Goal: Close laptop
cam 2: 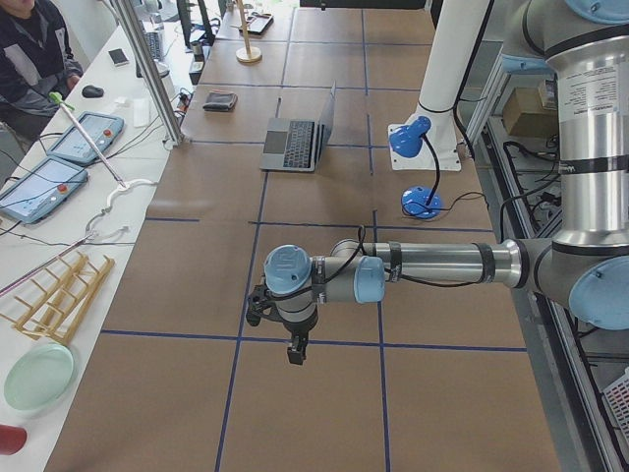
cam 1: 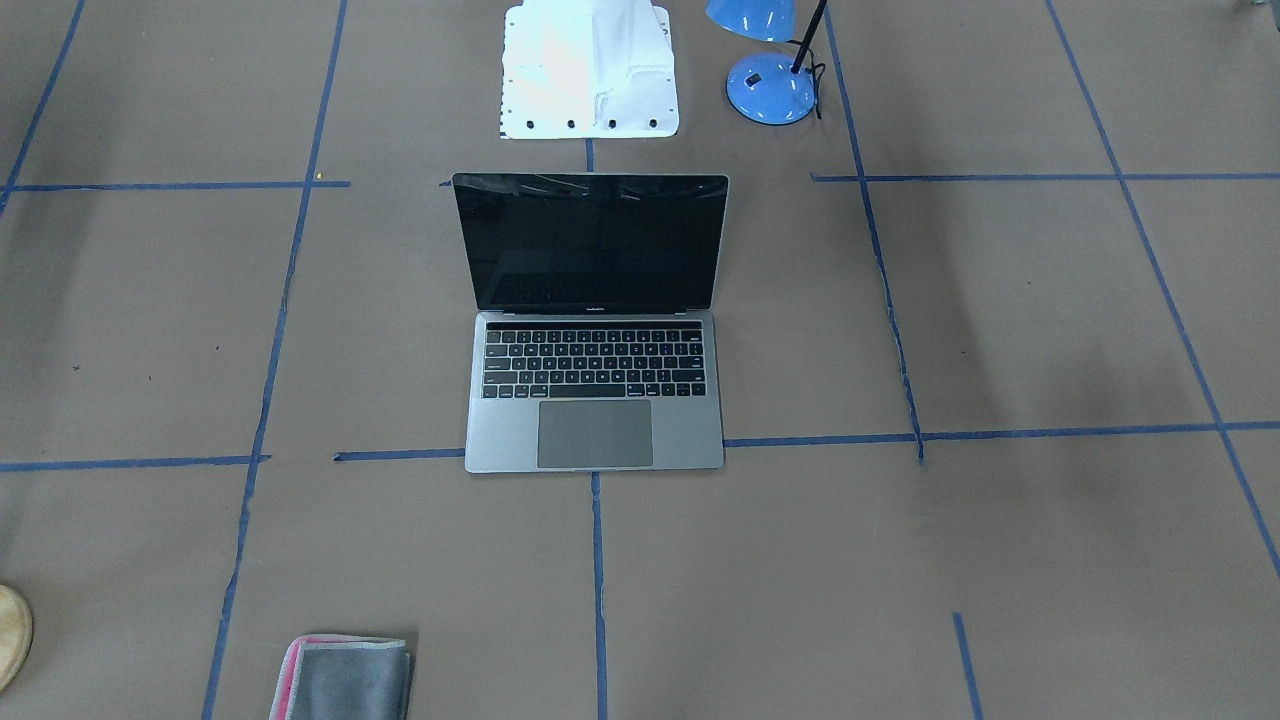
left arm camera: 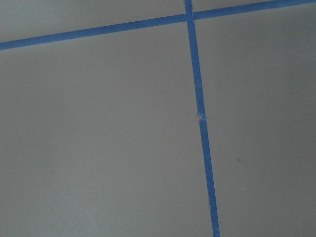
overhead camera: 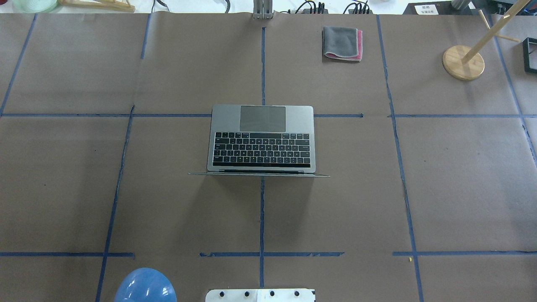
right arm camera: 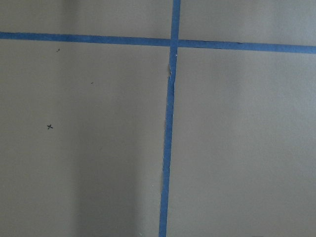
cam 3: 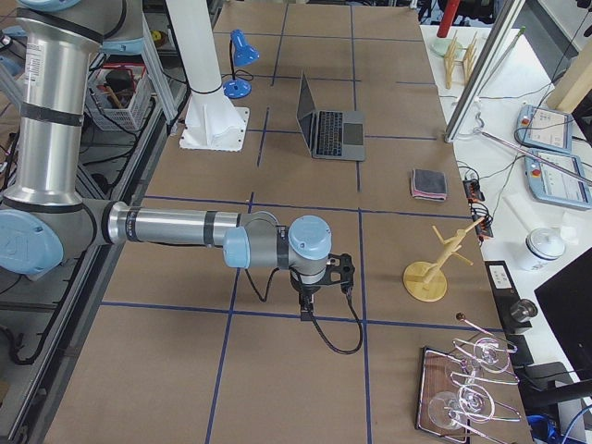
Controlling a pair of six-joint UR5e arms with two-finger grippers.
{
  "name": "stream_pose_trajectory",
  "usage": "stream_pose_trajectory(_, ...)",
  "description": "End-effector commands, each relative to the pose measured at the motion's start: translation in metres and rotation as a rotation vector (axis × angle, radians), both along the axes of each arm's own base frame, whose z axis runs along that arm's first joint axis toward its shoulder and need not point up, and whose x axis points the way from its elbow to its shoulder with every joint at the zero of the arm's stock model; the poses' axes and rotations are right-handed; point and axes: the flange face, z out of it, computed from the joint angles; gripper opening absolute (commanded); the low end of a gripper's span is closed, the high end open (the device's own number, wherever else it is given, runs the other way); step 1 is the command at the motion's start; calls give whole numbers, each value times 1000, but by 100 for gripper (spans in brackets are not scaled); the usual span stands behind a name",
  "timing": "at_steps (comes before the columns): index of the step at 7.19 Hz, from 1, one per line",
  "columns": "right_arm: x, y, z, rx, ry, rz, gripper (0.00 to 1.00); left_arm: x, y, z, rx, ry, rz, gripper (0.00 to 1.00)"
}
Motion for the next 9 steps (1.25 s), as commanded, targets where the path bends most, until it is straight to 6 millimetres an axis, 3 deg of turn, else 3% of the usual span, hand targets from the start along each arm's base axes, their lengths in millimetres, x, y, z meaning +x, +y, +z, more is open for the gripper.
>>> stream_pose_trajectory(1, 0, -6, -12, 118, -7, -1, 100, 0, -5, -14, 28, -5, 0, 100)
stream_pose_trajectory(2, -1, -3, -17, 174, -23, 7, 100, 1, -15, -42, 84, -6, -4, 100)
stream_pose_trajectory(3, -5, -3, -29, 193, -82, 3, 100, 3, -46, -89, 208, 4, -2, 100)
stream_pose_trajectory(4, -12, -1, -55, 207, -193, -9, 99, 5, -73, -120, 284, 12, -4, 100)
stream_pose_trajectory(5, -24, 1, -70, 171, -308, -20, 99, 11, -76, -117, 270, 31, -10, 100)
stream_pose_trajectory(6, -44, 0, -82, 188, -330, -47, 99, 48, -77, -125, 258, 102, 23, 100)
stream_pose_trajectory(7, -63, 1, -96, 176, -355, -28, 99, 60, -79, -133, 261, 125, 1, 100)
stream_pose_trajectory(8, -87, 4, -111, 169, -380, 5, 99, 88, -75, -144, 315, 146, 50, 100)
stream_pose_trajectory(9, -125, 10, -125, 151, -399, 34, 99, 107, -72, -149, 278, 170, 47, 100)
